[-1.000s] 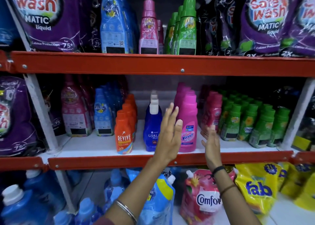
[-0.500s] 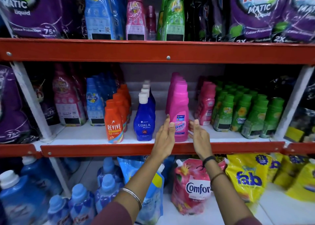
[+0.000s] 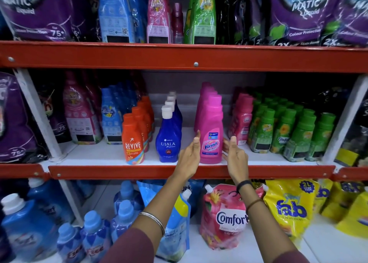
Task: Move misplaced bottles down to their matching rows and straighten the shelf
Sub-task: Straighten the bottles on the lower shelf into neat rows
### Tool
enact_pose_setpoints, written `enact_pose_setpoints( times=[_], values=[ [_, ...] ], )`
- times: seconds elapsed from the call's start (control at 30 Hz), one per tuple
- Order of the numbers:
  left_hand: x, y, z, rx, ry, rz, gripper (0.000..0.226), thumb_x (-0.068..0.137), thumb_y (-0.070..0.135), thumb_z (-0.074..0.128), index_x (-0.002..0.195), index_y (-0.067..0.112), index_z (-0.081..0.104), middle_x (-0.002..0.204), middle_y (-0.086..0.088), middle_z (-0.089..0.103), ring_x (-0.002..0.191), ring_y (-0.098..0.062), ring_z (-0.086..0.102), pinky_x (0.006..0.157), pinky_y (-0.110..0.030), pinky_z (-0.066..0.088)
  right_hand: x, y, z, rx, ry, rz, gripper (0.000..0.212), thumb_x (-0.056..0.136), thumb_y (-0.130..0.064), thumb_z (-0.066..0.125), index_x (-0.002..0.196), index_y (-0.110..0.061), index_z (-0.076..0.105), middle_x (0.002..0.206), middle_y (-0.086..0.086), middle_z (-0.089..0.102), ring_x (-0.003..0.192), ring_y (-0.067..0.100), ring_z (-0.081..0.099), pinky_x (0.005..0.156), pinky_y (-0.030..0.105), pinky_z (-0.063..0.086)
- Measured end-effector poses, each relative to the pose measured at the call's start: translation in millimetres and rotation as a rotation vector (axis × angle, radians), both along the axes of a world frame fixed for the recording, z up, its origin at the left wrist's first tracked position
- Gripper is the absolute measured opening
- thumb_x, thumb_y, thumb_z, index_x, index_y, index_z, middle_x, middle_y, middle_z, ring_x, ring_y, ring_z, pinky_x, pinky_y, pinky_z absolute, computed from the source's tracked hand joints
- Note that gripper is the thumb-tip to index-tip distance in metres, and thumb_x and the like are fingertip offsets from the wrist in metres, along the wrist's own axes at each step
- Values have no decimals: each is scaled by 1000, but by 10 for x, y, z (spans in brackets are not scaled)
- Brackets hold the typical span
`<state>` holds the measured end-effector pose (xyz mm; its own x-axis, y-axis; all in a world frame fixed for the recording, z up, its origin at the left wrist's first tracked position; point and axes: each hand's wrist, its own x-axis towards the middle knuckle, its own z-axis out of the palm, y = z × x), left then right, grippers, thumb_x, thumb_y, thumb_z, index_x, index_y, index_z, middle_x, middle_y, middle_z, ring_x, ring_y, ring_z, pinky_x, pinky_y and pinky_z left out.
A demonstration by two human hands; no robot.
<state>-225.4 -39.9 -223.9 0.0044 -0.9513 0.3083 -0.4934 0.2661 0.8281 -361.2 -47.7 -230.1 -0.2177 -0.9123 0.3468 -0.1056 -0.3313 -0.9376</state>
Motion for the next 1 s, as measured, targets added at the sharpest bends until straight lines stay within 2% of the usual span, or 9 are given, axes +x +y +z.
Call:
enact_pose_setpoints(
  times=[0.13,0.23,0.3,0.43,0.57,0.7,0.77,0.83,1.0],
  values=[
    [10,-10,-28,-21,-9,-21,68,86,64,2,148,44,21,124,-5,65,101,-23,63,95,-38,50,13,-8,-11,4,-29,-60,79,79,-74,26,114,-14,66,114,14,69,103,24,65,93,45,52],
    [13,87,-115,-137,191,-37,58,94,65,13,142,42,36,142,8,50,132,-14,47,114,-36,35,93,78,-51,-76,-99,-138,63,86,-63,31,110,-16,66,110,10,69,103,21,64,81,19,52],
    [43,191,-173,-309,335,16,49,94,65,21,132,45,44,140,14,49,133,-6,44,114,-39,35,208,170,-97,-171,-145,-158,43,92,-55,35,104,-27,65,108,5,69,105,16,64,75,9,48],
    [296,286,-155,-570,577,195,39,98,55,26,126,48,51,139,7,53,134,-15,44,112,-43,36,552,277,-139,-254,-163,82,41,90,-47,37,114,-24,61,117,5,66,110,11,62,90,22,50],
    [623,210,-102,-396,504,287,53,97,57,17,139,38,43,151,6,38,140,-4,30,117,-32,24,948,238,-58,-149,-82,282,57,79,-73,36,124,-39,48,138,0,51,127,9,48,105,29,41],
    [819,129,-165,-188,418,254,72,92,66,10,143,26,40,150,2,39,139,-15,35,117,-38,29,1179,82,-75,4,-52,242,88,72,-85,28,136,-26,44,144,0,47,133,13,42,113,44,32],
    [875,98,-177,-168,398,219,78,87,73,10,141,29,43,147,2,44,136,-14,40,115,-43,32,1204,77,-32,22,-101,226,75,77,-79,29,124,-27,54,133,2,57,121,11,53,107,41,40],
    [910,82,-178,-152,403,192,78,84,78,11,138,35,45,144,3,48,133,-14,44,112,-46,37,1206,72,-1,20,-178,227,53,88,-61,29,113,-25,59,121,5,64,103,4,61,90,27,50],
    [968,120,-174,-125,413,99,54,73,91,13,113,71,44,151,8,38,138,-13,37,112,-49,37,1175,42,-31,6,-254,201,55,98,-41,24,121,-3,57,109,2,63,92,-1,61,71,11,52]
  ],
)
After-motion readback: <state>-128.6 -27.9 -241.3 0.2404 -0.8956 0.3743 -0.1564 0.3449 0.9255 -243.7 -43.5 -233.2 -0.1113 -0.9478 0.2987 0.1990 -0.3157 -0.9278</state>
